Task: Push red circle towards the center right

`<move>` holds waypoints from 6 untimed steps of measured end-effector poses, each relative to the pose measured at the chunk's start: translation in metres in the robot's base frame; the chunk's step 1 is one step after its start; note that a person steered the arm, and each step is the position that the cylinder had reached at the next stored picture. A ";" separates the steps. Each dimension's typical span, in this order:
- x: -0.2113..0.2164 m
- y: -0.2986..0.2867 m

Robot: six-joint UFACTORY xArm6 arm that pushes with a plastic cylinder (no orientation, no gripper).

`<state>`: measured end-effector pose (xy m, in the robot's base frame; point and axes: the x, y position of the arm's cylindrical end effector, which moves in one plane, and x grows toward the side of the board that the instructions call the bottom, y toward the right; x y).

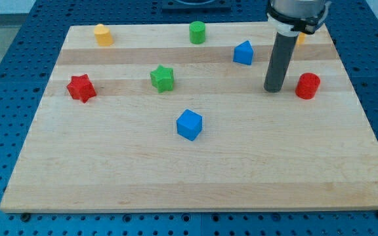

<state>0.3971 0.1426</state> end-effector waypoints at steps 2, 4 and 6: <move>0.001 0.011; 0.001 0.031; 0.001 0.035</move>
